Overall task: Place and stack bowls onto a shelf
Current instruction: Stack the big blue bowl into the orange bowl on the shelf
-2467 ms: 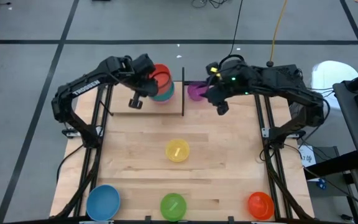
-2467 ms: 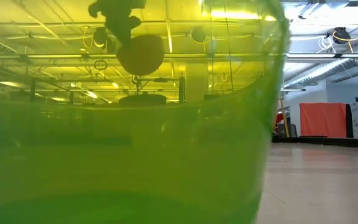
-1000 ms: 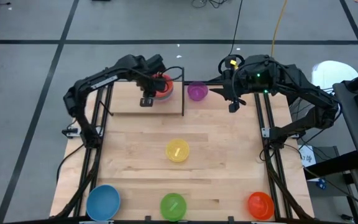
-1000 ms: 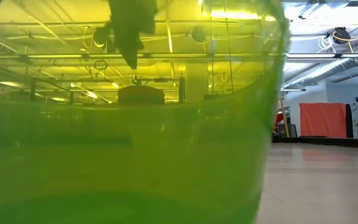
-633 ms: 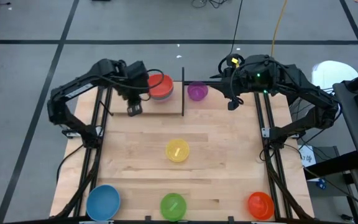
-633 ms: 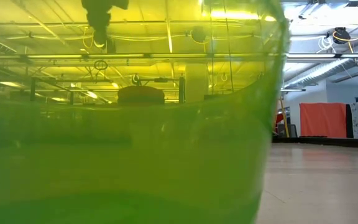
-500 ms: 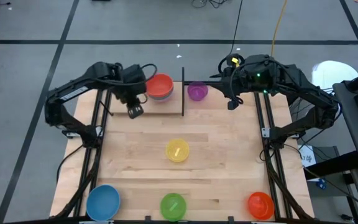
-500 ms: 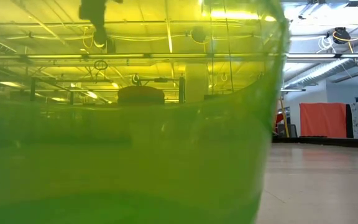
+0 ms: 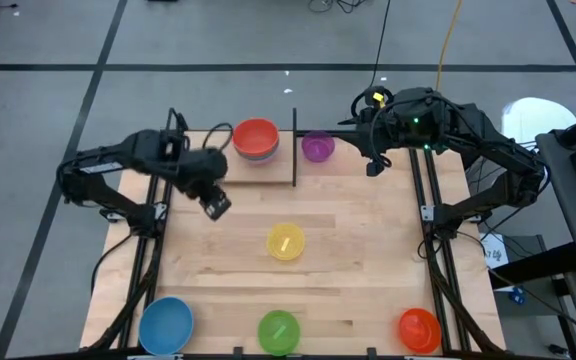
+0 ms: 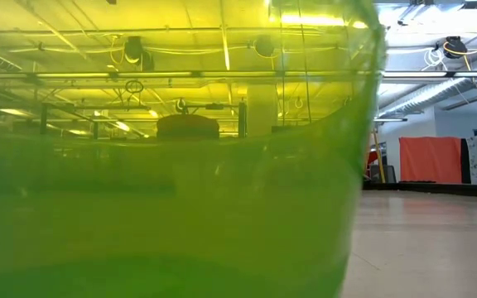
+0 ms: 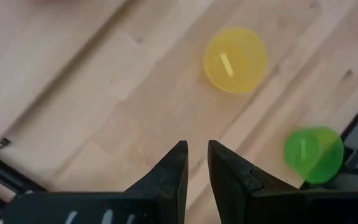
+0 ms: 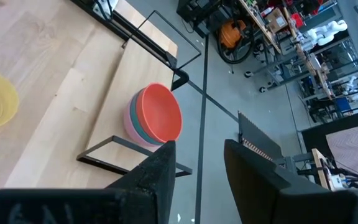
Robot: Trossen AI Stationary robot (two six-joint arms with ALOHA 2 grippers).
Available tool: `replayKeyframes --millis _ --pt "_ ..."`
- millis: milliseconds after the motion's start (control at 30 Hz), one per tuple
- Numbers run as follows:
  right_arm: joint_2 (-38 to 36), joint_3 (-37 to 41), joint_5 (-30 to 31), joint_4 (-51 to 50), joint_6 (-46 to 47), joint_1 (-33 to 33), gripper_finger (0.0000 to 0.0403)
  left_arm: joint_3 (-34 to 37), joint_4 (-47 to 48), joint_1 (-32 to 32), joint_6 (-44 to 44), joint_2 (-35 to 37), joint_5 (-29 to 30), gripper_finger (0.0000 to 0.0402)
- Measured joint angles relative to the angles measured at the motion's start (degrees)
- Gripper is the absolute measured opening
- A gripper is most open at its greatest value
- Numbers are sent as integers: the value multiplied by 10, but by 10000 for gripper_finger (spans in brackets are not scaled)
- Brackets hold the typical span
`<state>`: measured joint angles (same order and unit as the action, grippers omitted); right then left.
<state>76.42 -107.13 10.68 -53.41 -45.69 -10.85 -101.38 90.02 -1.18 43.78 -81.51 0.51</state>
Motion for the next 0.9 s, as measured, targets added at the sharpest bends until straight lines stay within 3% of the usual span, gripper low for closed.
replayKeyframes --millis 233,500,633,900 --pt "0 0 0 3 0 0 132 45 0 -104 116 0 -7 67" --pt "0 0 0 66 46 0 132 138 -2 -232 295 14 -56 67" --pt "0 0 0 81 51 0 132 163 1 -285 423 21 -75 67" --pt "0 0 0 86 44 0 132 196 -72 -393 794 19 -89 67"
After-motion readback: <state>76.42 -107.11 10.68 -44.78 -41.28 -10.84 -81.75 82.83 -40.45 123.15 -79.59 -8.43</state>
